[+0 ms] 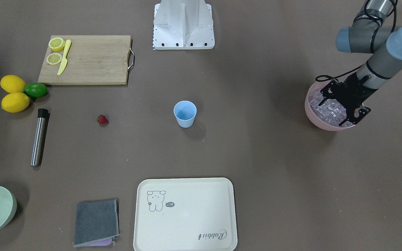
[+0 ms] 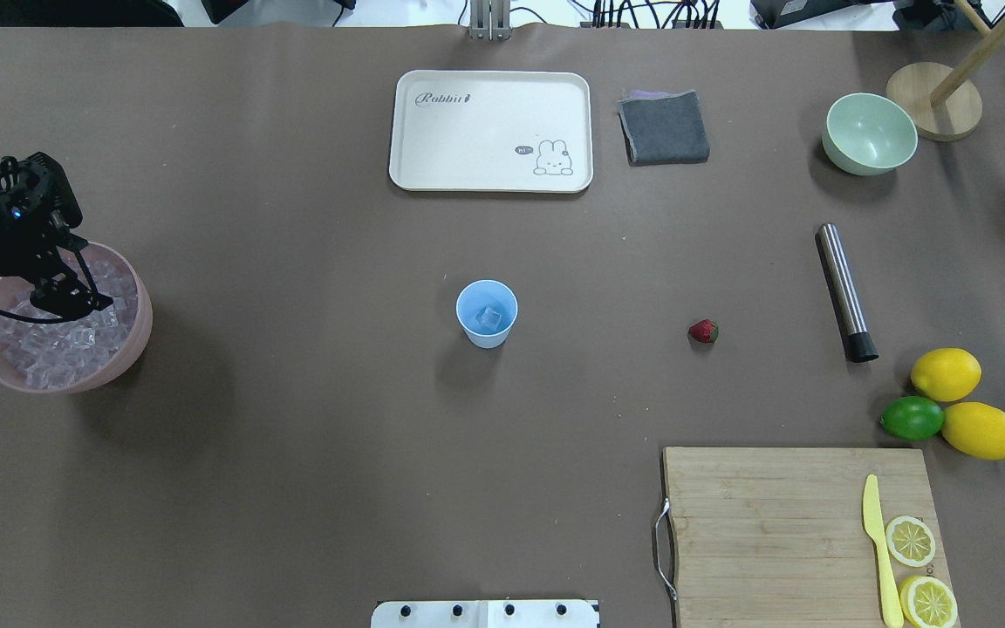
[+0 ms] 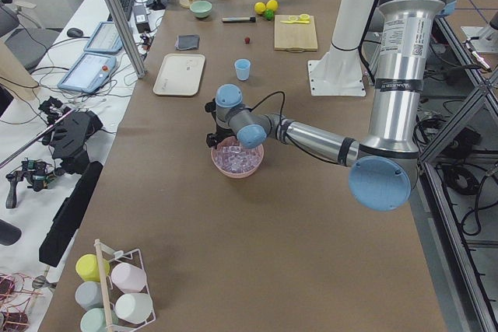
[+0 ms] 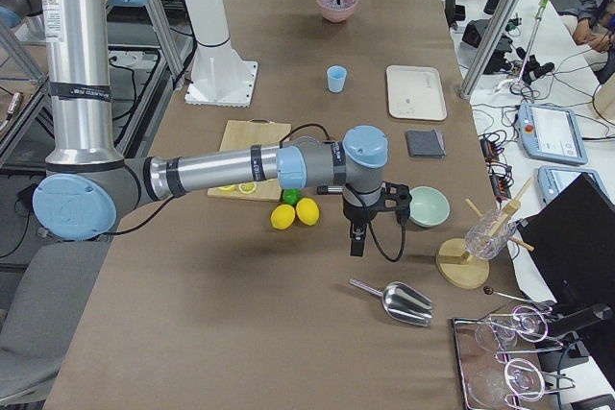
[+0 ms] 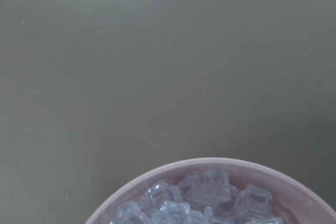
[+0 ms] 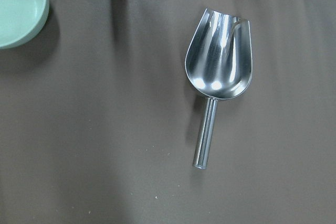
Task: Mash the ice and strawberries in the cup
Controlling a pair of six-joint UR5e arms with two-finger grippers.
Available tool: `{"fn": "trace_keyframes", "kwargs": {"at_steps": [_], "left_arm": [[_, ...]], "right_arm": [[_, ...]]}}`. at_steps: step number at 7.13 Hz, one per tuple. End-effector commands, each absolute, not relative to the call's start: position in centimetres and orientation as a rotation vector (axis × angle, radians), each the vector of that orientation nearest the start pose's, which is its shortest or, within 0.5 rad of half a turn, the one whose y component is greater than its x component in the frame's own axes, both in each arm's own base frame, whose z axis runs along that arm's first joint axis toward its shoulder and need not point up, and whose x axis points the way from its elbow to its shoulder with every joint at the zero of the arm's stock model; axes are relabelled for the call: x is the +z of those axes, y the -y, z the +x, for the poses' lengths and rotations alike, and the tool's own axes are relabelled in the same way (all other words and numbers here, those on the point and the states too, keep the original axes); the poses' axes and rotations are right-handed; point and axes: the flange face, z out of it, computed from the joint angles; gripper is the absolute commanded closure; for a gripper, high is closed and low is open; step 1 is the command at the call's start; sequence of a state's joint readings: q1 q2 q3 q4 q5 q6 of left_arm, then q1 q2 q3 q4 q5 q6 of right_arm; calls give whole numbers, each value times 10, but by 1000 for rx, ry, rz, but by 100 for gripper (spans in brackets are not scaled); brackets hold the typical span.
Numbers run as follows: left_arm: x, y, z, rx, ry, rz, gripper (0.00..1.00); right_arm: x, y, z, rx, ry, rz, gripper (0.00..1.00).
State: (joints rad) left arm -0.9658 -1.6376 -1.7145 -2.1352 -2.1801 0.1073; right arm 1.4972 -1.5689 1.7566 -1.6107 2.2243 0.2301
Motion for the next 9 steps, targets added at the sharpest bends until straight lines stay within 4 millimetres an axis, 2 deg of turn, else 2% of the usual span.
{"fn": "trace_keyframes", "kwargs": {"at_steps": [1,3,5,6,7,8,9], "left_arm": [[497,486,248,894,-750,607,3],[497,480,258,914,-757,599,3],[500,477,259,918,-756,594,3],[500,476,260,919,-757,594,14],[501,478,259,912,-732,602,62],[501,476,262,923,-725,605,100],[502,476,261,922,-724,604,100]], "right_arm": [[578,500,35,101,665,41,0],[577,502,35,100,665,44,0],[577,502,36,102,665,45,0],[576,502,35,100,666,46,0],[577,502,35,100,665,44,0],[577,502,36,102,665,45,0],[576,502,35,100,666,46,0]]}}
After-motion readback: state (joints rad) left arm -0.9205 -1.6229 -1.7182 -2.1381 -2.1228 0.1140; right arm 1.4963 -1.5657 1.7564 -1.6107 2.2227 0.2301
